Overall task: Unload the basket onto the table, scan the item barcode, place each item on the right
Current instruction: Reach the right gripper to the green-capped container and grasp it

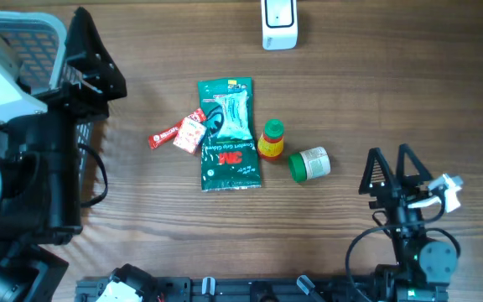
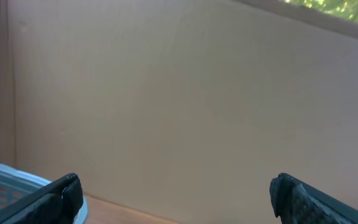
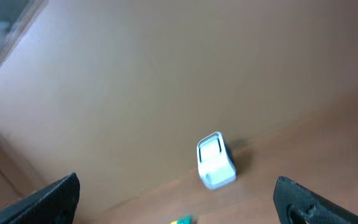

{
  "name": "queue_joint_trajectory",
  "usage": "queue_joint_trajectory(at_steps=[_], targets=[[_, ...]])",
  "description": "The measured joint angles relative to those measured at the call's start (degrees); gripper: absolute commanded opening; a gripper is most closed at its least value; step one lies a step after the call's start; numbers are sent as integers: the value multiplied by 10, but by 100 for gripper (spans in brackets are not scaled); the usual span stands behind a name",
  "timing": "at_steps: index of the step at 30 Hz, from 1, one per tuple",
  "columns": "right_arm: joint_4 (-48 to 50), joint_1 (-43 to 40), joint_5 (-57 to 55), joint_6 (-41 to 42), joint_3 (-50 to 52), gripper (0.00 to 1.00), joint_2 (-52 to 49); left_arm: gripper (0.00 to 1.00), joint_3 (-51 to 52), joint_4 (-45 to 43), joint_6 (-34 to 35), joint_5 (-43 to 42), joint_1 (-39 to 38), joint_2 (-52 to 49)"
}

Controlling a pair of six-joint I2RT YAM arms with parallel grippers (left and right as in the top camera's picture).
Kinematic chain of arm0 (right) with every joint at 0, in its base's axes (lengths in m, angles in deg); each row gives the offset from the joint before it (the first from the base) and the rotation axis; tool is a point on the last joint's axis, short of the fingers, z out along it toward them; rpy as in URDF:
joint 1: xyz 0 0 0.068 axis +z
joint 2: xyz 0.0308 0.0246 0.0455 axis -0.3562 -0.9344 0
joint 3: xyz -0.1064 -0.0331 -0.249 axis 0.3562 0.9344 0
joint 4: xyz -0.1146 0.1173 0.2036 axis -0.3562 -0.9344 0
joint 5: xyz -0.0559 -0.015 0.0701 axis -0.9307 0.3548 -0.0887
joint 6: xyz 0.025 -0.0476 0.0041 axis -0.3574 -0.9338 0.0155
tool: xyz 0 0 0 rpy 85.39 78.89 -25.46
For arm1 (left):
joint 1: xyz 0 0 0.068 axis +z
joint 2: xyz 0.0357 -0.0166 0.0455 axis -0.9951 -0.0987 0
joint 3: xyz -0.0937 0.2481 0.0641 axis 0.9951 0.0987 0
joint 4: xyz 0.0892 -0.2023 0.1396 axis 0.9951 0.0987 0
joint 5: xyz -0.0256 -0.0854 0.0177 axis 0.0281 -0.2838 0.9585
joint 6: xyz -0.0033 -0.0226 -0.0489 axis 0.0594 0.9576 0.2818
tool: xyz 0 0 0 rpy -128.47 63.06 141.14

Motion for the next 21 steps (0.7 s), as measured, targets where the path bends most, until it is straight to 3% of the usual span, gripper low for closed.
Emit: queue_joint_trajectory(at_steps=[6,15,21], targets=[[-71,0,-1,143,0,100,0,100,0,-1,0,-3,0,0],[-70,0,6,149,0,100,-6,100,0,5,-46,-6,0,5],[-68,0,7,149,-11,100,-71,100,0,-8,-79,-6,0,29]])
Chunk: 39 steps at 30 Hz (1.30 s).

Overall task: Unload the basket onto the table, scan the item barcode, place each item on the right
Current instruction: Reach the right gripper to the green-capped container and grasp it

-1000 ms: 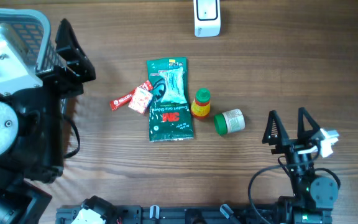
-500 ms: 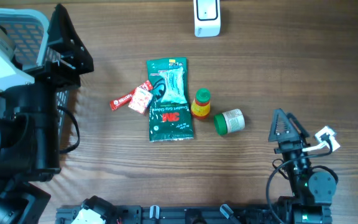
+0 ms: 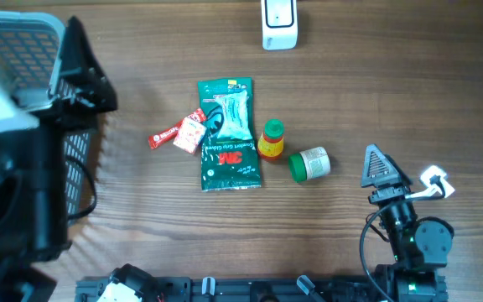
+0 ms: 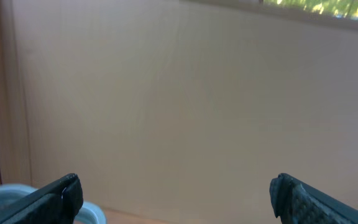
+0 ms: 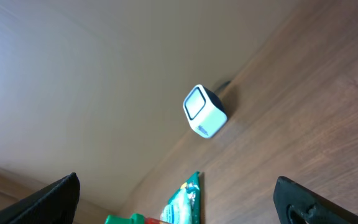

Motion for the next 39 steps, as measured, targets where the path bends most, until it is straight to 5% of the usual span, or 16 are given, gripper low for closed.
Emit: queue_joint_trajectory(at_steps=[10,21,25,39], targets=[[-54,0,56,-78,-201,100,-274,100,0,1,-80,0,0,50],[-395,42,47,-177,-497,100,-576,100,12,2,-86,-37,0,127],[-478,63,30,-138,-562,100,-616,100,24,3,-87,-63,1,141],[-502,157,31,172,-569,95,-693,100,27,3,-87,-92,35,149]])
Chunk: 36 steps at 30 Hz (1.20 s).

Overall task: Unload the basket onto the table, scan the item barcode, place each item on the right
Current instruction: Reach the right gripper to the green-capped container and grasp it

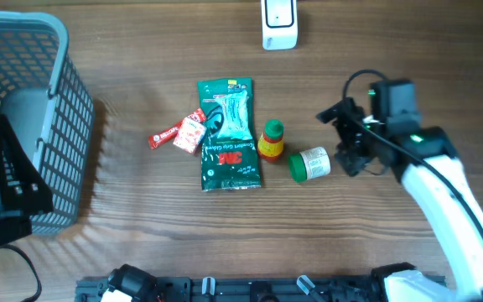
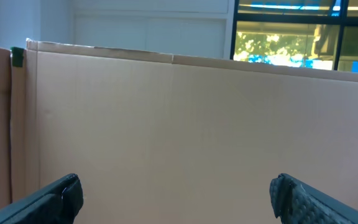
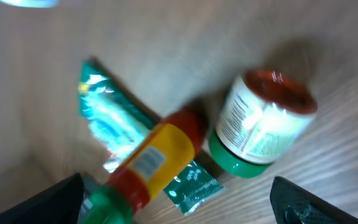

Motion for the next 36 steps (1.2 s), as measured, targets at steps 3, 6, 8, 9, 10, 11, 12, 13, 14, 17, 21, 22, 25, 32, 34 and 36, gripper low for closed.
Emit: queue_joint_trajectory(at_steps=[3,6,8,9,10,11,12,13,14,17,21,22,25,32,34,36], targets=[[2,32,0,59,0,95,-58,100,0,0,0,-4,0,0],[1,49,-1,93,0,95,-98,100,0,1,0,-4,0,0],[-5,52,-5,112,0,95,-118,100,0,1,0,-4,0,0],[-9,52,-7,118,0,95,-125,100,0,1,0,-5,0,0],[-12,52,-9,121,0,95,-131,100,0,1,0,-5,0,0],[-14,52,-11,123,0,94,-134,100,0,1,0,-5,0,0],[-17,52,-16,126,0,94,-137,100,0,1,0,-6,0,0],[-19,52,-23,128,0,93,-140,100,0,1,0,-7,0,0],[-20,52,-30,130,0,92,-141,100,0,1,0,-6,0,0],[-20,52,-60,132,0,90,-143,100,0,2,0,-7,0,0],[-8,52,-71,135,0,84,-150,100,0,5,0,-7,0,0],[-2,52,-71,136,0,84,-156,100,0,6,0,-7,0,0],[7,52,-71,137,0,83,-177,100,0,6,0,-7,0,0],[5,51,-80,134,0,67,-197,100,0,6,0,-7,0,0],[4,52,-82,128,0,61,-197,100,0,6,0,-7,0,0],[4,52,-85,118,0,58,-197,100,0,6,0,-7,0,0]])
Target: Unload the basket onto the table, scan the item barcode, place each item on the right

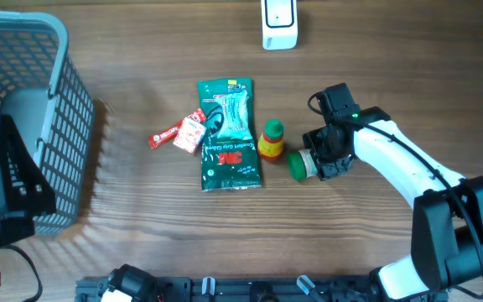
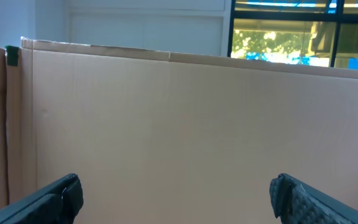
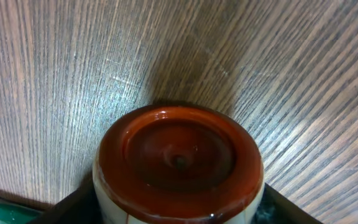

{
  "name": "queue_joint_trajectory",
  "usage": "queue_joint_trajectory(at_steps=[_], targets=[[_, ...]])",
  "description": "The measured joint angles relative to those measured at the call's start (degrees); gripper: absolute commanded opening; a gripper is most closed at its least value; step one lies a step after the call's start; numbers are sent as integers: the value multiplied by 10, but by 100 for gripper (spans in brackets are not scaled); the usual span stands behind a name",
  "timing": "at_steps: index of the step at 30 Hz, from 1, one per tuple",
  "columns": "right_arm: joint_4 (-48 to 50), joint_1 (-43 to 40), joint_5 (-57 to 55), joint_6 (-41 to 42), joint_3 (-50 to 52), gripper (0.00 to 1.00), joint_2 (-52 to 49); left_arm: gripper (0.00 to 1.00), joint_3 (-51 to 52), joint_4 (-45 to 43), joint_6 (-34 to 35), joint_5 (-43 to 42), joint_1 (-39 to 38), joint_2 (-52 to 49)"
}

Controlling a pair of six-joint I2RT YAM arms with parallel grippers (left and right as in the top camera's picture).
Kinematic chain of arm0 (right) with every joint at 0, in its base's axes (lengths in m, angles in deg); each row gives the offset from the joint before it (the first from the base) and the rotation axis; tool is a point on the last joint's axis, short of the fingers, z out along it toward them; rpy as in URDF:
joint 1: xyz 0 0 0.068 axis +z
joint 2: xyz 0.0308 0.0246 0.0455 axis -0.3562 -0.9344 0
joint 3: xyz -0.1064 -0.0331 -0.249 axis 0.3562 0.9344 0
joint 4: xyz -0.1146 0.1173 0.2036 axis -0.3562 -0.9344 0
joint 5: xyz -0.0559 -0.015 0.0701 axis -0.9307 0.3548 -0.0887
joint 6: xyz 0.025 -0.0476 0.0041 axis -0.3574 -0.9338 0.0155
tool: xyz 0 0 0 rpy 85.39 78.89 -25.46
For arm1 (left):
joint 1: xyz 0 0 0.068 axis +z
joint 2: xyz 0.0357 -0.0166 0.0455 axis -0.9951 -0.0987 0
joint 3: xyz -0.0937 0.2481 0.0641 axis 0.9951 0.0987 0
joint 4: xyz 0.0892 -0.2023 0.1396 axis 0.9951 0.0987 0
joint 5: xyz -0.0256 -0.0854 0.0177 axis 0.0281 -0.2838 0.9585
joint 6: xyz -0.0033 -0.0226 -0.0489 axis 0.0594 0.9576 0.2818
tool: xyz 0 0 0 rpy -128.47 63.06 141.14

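A small white jar with a green lid lies on its side on the wooden table, right of a yellow bottle. My right gripper is down over it. In the right wrist view the jar's brown base fills the space between my right gripper's fingers, which stand open on either side of it. The white scanner stands at the far edge. My left gripper is open, raised and facing a cardboard wall, holding nothing.
A green 3M packet and a red sachet lie left of the bottle. A grey mesh basket stands at the far left, with the left arm in front of it.
My right gripper was above and to the right of the jar; now it is lowered with its fingers on either side of the jar. The left arm has not moved.
Both arms began at the near edge, the left one over the basket, grippers open and pointing up. The left arm then drew back, clearing the basket. My right gripper came over the jar and now straddles it on the table.
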Motion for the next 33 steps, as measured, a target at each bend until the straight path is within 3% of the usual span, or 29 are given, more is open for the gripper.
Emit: queue_joint_trajectory(at_steps=[15,20,28,33], targets=[[83,-4,-37,-125,0,55,0,100,0,-3,0,-2,0,0],[84,-21,19,-139,0,56,19,100,0,-9,0,-2,0,0],[60,-136,144,-143,0,59,38,100,0,-9,0,-2,0,0],[109,-176,219,-139,0,59,13,100,0,-9,0,-2,0,0]])
